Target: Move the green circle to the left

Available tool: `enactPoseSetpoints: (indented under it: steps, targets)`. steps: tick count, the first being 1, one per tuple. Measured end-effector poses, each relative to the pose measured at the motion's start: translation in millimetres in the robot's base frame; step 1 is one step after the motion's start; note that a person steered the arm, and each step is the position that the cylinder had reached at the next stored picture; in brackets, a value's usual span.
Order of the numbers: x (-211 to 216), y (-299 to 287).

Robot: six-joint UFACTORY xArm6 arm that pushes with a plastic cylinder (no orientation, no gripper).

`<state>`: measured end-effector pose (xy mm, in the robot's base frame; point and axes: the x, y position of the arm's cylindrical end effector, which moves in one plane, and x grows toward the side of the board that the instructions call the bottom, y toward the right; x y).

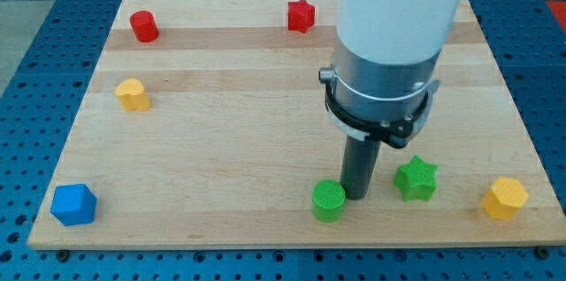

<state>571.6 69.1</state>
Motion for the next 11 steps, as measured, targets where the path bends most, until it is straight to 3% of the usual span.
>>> enactPoseSetpoints:
  steps: [1,10,11]
  targets:
    - [26.9,13.1]
    - [17.4,-29.9]
    - [27.5,-4.8]
